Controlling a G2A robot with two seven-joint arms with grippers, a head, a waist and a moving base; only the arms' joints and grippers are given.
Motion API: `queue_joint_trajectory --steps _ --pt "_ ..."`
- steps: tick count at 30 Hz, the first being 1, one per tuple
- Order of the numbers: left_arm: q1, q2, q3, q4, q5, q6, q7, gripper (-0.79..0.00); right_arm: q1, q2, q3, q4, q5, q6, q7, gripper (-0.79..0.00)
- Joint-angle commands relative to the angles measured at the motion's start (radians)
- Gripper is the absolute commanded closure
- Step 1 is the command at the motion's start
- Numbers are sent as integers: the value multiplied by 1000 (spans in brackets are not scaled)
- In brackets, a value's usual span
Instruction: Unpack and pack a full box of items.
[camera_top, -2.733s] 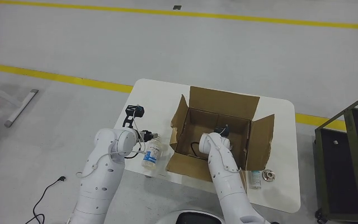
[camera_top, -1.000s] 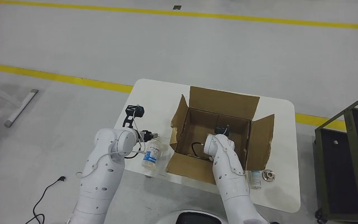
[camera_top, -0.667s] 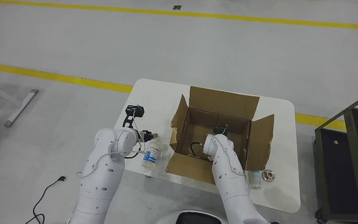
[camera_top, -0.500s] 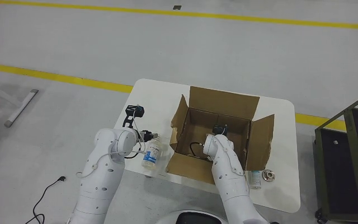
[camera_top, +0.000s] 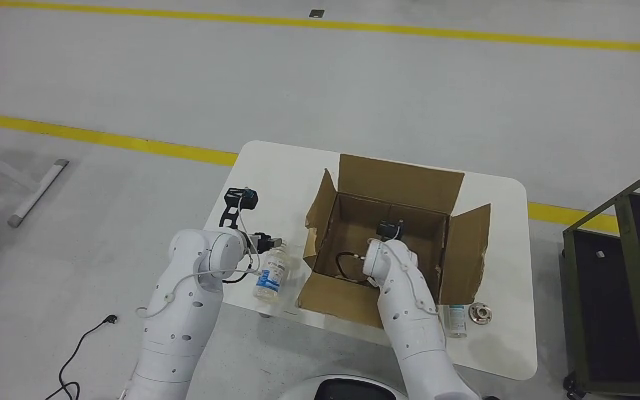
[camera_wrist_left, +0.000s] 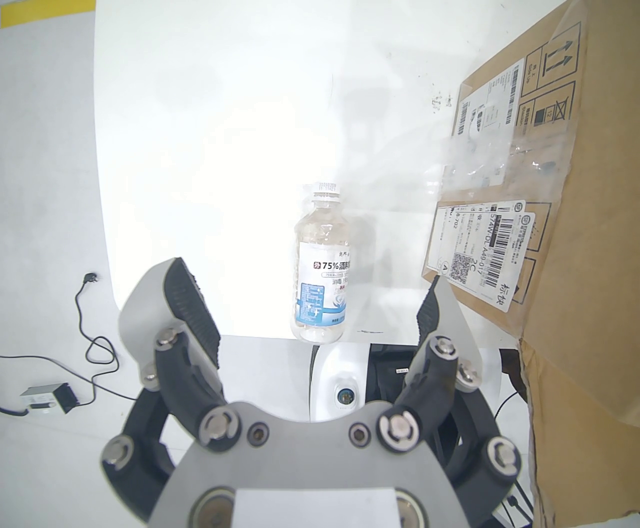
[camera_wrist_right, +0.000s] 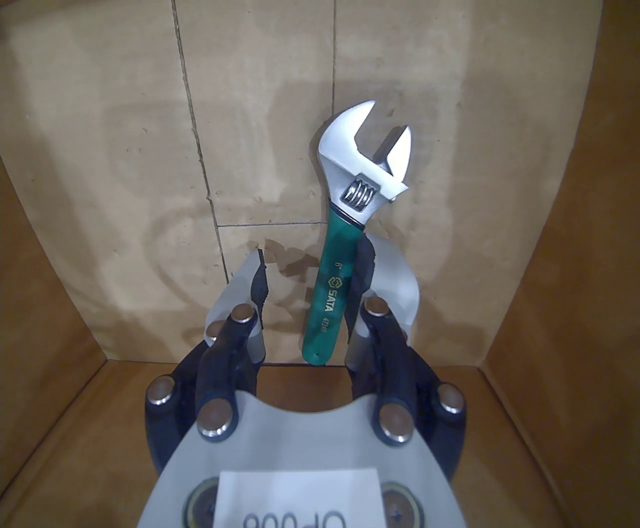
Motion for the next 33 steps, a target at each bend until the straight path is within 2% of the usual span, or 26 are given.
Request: queue_joint_trajectory --steps 1,9,14,16,17,19,20,23,33 --pt "0 0 0 0 0 0 0 -785 -5 1 -5 -13 -10 11 19 -376" --pt "0 0 0 0 0 0 0 -785 -18 5 -8 -119 -42 44 171 -379" --pt "0 0 0 0 0 0 0 -785 -15 7 -16 -178 -68 21 283 -388" --pt "0 0 0 0 0 0 0 -785 -13 9 -7 -188 -93 -16 322 -428" --pt "0 0 0 0 0 0 0 -785 -8 8 -3 -190 -95 -37 344 -499" --pt "0 0 0 0 0 0 0 -785 0 6 13 -185 -130 -58 365 -717" --pt "0 0 0 0 0 0 0 -785 5 4 18 -178 -149 -66 373 -785" --pt "0 0 0 0 0 0 0 -785 11 -2 31 -163 -205 -61 368 -785" --pt "0 0 0 0 0 0 0 -785 11 -2 31 -163 -205 -61 368 -785"
